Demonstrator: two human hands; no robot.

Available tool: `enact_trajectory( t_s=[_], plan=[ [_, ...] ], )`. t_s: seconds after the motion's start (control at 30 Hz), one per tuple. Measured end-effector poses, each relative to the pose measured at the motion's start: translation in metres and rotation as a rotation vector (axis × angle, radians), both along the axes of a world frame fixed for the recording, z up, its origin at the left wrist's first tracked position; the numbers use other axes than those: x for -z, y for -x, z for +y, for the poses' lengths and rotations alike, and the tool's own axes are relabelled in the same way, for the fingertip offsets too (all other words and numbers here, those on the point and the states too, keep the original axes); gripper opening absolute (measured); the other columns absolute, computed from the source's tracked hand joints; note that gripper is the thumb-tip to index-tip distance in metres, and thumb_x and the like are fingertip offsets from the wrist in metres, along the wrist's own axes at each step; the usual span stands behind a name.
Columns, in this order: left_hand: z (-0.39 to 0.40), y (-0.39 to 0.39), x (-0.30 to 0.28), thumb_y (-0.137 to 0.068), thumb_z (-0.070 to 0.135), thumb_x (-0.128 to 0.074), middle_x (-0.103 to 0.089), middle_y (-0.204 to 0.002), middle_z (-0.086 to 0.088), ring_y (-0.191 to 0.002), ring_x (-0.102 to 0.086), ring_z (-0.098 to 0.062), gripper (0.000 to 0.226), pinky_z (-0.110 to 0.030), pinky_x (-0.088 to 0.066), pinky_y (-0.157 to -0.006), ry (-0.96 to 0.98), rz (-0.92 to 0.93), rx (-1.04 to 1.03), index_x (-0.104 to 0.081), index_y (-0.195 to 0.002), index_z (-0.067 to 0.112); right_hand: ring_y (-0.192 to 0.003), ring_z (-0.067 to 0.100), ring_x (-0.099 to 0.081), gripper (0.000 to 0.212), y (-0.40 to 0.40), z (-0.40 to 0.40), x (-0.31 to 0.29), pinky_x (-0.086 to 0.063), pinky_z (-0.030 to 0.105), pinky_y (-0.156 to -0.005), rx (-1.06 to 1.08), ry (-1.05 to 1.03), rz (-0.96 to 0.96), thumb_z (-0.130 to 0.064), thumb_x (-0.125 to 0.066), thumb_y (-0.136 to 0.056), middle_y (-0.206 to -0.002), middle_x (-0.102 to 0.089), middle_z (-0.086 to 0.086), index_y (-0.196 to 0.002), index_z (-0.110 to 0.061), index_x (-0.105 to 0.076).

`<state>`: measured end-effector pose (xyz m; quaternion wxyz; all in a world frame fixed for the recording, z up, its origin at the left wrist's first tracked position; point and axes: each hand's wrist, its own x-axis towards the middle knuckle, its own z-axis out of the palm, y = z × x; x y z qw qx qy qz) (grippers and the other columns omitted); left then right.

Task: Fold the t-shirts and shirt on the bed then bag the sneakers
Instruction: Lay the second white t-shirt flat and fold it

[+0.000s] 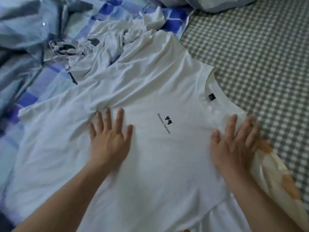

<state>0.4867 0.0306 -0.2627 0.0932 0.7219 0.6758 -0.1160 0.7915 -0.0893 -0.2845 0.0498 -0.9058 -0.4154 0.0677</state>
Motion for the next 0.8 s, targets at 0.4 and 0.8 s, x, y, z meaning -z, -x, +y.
enact_trajectory(
  t_s=[0.4,0.8],
  plan=[
    [0.074,0.158,0.01,-0.097,0.07,-0.008,0.002,-0.171,0.0,-0.157,0.001,-0.027,0.069,-0.05,-0.001,-0.126,0.07,-0.052,-0.36,-0.003,-0.16,0.044,-0.156,0.024,0.005,0.071,0.092,0.197,0.01,0.002,0.047,-0.125,-0.617,0.13,0.02,-0.065,-0.012,-0.098,-0.17,0.004,0.003,-0.161,-0.033,-0.007],
    [-0.131,0.16,0.001,-0.1,0.066,-0.007,0.002,-0.171,0.0,-0.157,0.008,-0.024,0.067,-0.051,-0.002,-0.126,-0.026,-0.048,-0.038,-0.009,-0.162,0.039,-0.156,0.024,0.005,0.07,0.099,0.132,-0.001,0.0,0.047,-0.126,-0.78,0.215,-0.082,-0.062,-0.009,-0.1,-0.17,0.003,0.003,-0.162,-0.03,-0.005]
  ],
)
